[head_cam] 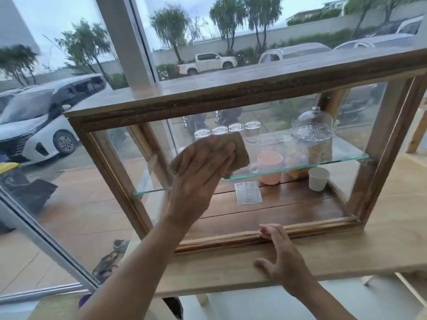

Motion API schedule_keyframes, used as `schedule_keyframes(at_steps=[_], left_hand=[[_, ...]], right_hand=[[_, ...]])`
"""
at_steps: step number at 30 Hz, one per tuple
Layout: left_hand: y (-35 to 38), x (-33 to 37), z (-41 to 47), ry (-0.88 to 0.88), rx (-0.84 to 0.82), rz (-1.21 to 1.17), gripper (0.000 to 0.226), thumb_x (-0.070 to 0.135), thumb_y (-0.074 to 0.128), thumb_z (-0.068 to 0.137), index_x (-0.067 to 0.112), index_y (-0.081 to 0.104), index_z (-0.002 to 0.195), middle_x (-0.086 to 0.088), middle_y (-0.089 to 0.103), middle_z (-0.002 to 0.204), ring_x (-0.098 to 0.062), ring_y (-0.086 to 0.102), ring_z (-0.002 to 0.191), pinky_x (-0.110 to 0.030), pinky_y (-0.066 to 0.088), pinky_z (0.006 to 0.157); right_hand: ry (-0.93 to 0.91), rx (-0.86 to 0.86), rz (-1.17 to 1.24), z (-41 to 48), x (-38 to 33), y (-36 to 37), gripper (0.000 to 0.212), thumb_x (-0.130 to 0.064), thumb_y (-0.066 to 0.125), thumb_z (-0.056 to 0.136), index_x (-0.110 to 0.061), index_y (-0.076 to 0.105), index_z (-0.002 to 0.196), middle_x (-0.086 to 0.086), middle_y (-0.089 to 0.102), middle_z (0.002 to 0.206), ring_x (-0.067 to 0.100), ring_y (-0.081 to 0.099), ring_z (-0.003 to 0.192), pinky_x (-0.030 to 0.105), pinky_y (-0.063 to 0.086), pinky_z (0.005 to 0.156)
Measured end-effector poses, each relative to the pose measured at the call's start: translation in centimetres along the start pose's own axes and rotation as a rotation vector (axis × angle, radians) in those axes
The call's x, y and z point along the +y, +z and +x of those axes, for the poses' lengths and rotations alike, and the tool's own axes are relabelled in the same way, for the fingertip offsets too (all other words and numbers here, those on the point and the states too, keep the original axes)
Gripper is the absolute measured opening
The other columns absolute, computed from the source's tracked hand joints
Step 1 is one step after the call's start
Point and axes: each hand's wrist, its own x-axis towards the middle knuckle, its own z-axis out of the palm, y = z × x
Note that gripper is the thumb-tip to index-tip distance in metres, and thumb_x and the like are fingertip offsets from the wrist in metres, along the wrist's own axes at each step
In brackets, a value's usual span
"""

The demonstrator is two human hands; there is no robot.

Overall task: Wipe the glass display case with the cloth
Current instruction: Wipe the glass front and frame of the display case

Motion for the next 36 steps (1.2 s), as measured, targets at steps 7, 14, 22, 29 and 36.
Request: schedule_keyframes(at_steps=[7,14,22,29,36], left_hand=[[2.0,4.0,-4.5,-0.217,-0.018,-0.013,0.056,-0.015,0.034,0.093,0.007,0.042,0.144,0.005,0.025,0.162,-0.028,0.024,0.148,-0.048,0.018,0.121],[-0.6,-0.9,-1.8,-0.303,0.147,0.002,0.045,-0.01,0.035,0.099,0.001,0.046,0.141,-0.002,0.037,0.155,-0.031,0.029,0.146,-0.054,0.027,0.116],[1.2,2.4,0.3,-0.277,0.098,-0.03,0.044,-0.005,0.027,0.102,0.003,0.048,0.139,-0.006,0.043,0.149,-0.032,0.031,0.145,-0.053,0.028,0.115],[2.9,7.5,-4.7,-0.679,0.159,0.009,0.082,-0.023,0.036,0.072,0.005,0.031,0.149,-0.003,0.015,0.164,-0.032,0.01,0.152,-0.055,0.015,0.121],[-0.2,0.3,-2.9,-0.731,0.352,0.098,0.047,-0.004,0.021,0.1,-0.005,0.038,0.144,-0.02,0.033,0.155,-0.042,0.024,0.146,-0.058,0.025,0.118]], right_hand=[[-0.001,0.003,0.018,0.1,0.2,0.3,0.083,-0.023,0.088,0.06,-0.033,0.042,0.129,-0.033,0.038,0.124,-0.007,0.051,0.115,0.003,0.035,0.095],[-0.022,-0.02,-0.008,0.3,0.5,0.3,0.084,-0.03,0.088,0.059,-0.031,0.043,0.13,-0.033,0.037,0.127,-0.01,0.049,0.116,0.0,0.034,0.093],[-0.052,-0.021,0.001,0.5,0.7,0.2,0.085,-0.028,0.088,0.056,-0.028,0.046,0.129,-0.032,0.039,0.128,-0.012,0.05,0.114,-0.001,0.035,0.091],[-0.076,-0.034,0.025,0.7,1.1,0.4,0.087,-0.031,0.084,0.054,-0.034,0.042,0.13,-0.03,0.039,0.129,-0.012,0.054,0.111,0.0,0.036,0.091],[-0.1,-0.044,0.049,0.7,1.4,0.6,0.096,-0.021,0.092,0.049,-0.031,0.043,0.131,-0.031,0.039,0.13,-0.015,0.053,0.112,-0.003,0.034,0.09]])
